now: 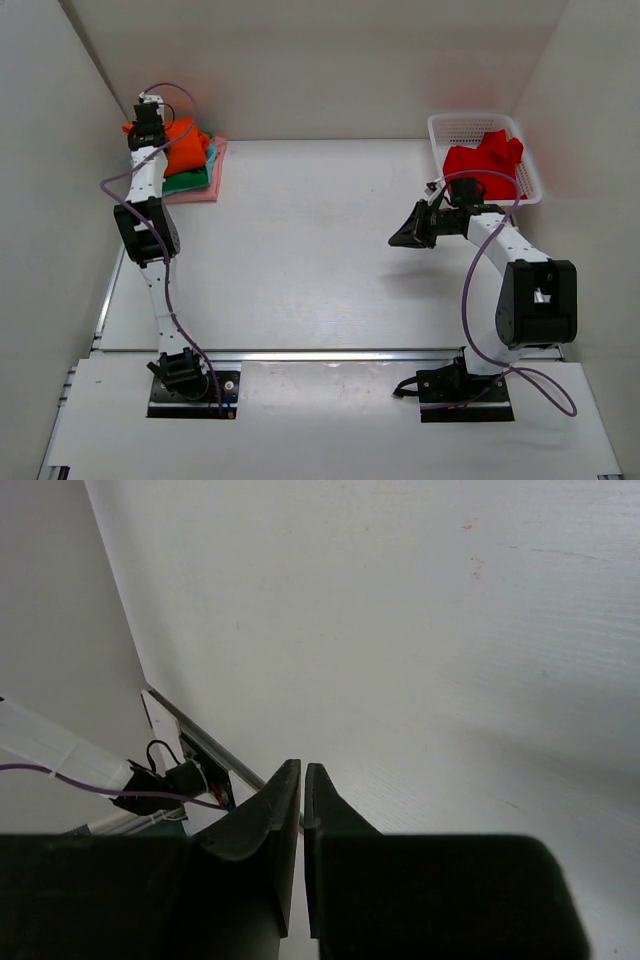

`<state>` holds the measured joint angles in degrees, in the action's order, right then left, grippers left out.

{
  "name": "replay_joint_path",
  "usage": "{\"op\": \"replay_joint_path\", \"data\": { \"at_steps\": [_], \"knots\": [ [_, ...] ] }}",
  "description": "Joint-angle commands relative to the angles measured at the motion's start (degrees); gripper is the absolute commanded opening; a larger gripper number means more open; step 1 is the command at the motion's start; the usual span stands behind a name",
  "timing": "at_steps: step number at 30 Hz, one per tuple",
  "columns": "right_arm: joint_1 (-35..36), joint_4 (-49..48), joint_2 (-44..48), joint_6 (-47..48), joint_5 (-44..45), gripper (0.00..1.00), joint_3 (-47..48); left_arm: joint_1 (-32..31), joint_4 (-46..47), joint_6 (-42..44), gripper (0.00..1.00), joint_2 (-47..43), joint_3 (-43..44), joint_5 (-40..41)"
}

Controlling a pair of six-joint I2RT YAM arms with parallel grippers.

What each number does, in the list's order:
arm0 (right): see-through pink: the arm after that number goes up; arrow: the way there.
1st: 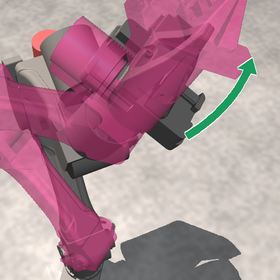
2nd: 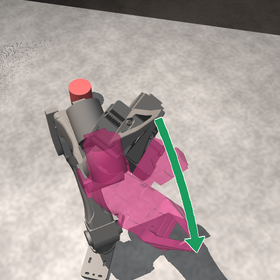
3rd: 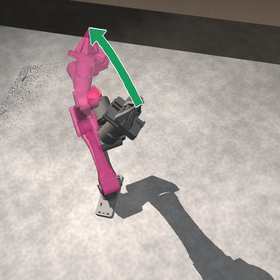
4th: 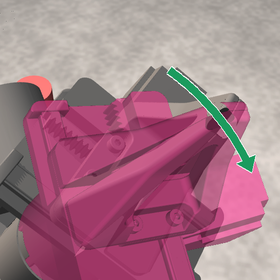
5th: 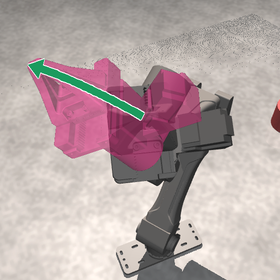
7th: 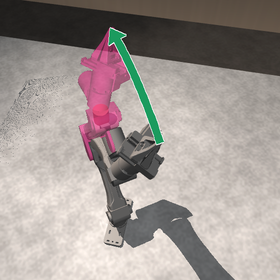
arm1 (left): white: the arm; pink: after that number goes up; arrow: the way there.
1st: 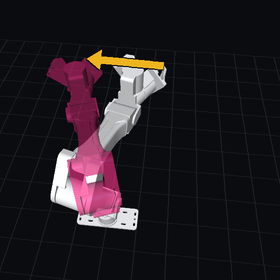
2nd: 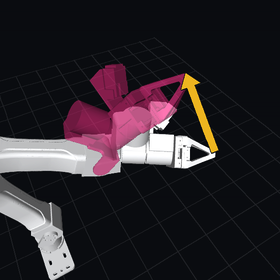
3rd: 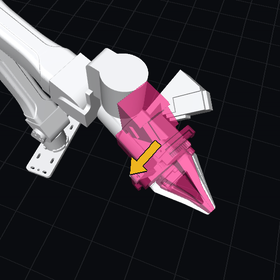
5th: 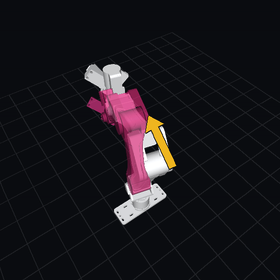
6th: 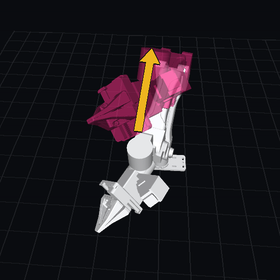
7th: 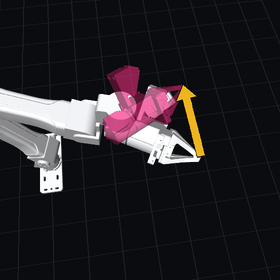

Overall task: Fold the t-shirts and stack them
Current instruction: Put the neatly folded tshirt into the corner of the board with the left arm

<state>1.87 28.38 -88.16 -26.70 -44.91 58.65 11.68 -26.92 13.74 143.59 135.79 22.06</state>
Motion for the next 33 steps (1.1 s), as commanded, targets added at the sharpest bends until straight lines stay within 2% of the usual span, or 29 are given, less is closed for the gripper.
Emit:
{"op": "replay_joint_path", "data": {
  "at_steps": [1,2,3,5,8,10,14,17,20,23,25,26,29,33],
  "knots": [
    [1.03,0.53,-1.05,0.86,-0.97,0.04,2.87,1.94,6.17,1.11,0.04,-2.44,1.58,2.28],
    [1.47,0.36,-1.14,1.38,-1.06,0.04,2.52,2.03,6.78,1.03,0.2,-2.52,1.5,2.02],
    [1.56,0.18,-1.4,1.12,-1.32,0.04,2.61,2.12,7.14,0.59,0.5,-2.52,1.32,1.93],
    [1.82,0.71,-1.31,1.12,-0.98,0.04,2.61,1.77,7.4,-0.46,0.59,-3.14,1.67,2.54],
    [2.26,0.27,-1.22,0.6,-0.97,0.04,2.52,0.89,7.23,-3.09,0.65,-5.59,1.5,0.8],
    [2.88,-0.52,-0.7,0.42,-0.28,0.04,2.34,0.01,6.53,-4.5,0.99,-7.78,0.63,-2.44],
    [3.06,-1.75,0.97,0.07,3.06,0.04,1.46,-4.9,4.24,-7.04,0.99,-17.61,-8.33,-7.47],
    [2.97,-0.7,2.03,1.29,6.92,0.05,1.98,-10.88,5.12,-10.04,0.99,-26.92,-21.14,-5.89],
    [1.04,2.81,4.57,3.58,11.14,0.05,2.61,-18.44,5.39,-11.8,0.99,-37.72,-36.96,-5.8],
    [-1.78,4.22,9.13,4.9,13.08,0.06,0.42,-27.47,6.0,-12.5,0.99,-51.42,-59.43,-8.18],
    [-6.16,4.49,11.94,6.21,14.92,0.06,-0.55,-31.35,4.07,-17.66,0.99,-60.93,-68.49,-8.7],
    [-7.57,4.84,13.96,7.0,15.54,0.06,-1.25,-33.55,2.33,-18.91,0.99,-62.97,-72.99,-9.23],
    [-8.72,6.16,16.26,9.64,17.22,0.06,-1.96,-36.02,-5.31,-22.96,0.98,-69.75,-79.6,-12.66],
    [-8.2,6.17,19.85,10.09,18.89,0.07,-4.59,-37.44,-11.48,-23.67,0.99,-78.0,-84.54,-8.46]
  ]
}}
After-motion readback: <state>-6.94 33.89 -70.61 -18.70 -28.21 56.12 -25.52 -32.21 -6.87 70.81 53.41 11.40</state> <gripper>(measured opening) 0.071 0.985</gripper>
